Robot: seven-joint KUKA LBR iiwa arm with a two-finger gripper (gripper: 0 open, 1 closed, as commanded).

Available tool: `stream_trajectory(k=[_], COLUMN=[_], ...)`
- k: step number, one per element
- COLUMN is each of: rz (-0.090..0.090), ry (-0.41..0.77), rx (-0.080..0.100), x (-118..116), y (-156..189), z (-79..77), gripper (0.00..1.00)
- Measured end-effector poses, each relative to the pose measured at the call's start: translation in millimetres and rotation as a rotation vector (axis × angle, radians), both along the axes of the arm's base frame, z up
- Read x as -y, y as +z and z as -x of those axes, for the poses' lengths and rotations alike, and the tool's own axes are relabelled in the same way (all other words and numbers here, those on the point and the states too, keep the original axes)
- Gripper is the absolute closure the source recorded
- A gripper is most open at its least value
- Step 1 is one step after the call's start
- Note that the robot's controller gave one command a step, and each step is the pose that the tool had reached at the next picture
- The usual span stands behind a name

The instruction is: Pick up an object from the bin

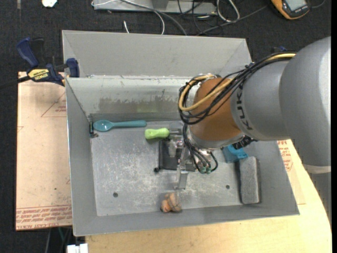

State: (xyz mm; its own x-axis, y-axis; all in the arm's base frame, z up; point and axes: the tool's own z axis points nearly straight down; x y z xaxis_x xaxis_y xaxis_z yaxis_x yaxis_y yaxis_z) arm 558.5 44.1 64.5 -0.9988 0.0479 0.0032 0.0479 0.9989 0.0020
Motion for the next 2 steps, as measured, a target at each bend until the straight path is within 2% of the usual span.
stream_trajectory(k=[1,2], rz=[-0.001,-0.001], ry=[0.396,0.396], rx=[0.003,0.004], x=[76.4,76.3], y=[6.1,6.1], z=[-1.7,-1.7], gripper=[1.0,1.0])
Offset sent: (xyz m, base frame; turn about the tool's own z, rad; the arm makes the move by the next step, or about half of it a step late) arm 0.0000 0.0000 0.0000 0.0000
